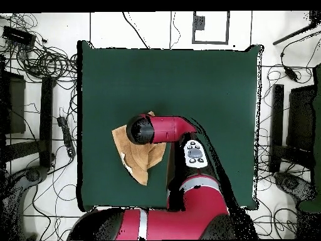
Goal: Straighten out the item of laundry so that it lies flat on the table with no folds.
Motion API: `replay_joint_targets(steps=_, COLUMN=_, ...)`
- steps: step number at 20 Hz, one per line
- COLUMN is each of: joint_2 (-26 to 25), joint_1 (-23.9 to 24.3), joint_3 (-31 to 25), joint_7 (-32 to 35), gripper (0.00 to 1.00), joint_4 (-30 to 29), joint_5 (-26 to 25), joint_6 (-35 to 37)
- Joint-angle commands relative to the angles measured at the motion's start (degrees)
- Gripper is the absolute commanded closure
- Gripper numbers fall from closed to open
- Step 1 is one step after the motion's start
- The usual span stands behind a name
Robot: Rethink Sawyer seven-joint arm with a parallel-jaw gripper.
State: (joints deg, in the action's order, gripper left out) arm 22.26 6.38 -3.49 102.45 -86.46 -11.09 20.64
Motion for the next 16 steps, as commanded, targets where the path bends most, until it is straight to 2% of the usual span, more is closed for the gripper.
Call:
replay_joint_targets(steps=1, joint_2=-0.1, joint_1=0.3, joint_3=-2.3, joint_7=2.5, gripper=1.0, joint_4=5.2, joint_5=0.2, joint_6=5.2)
replay_joint_targets(steps=16, joint_2=0.3, joint_1=0.4, joint_3=-3.2, joint_7=2.1, gripper=1.0, joint_4=9.6, joint_5=0.7, joint_6=10.2)
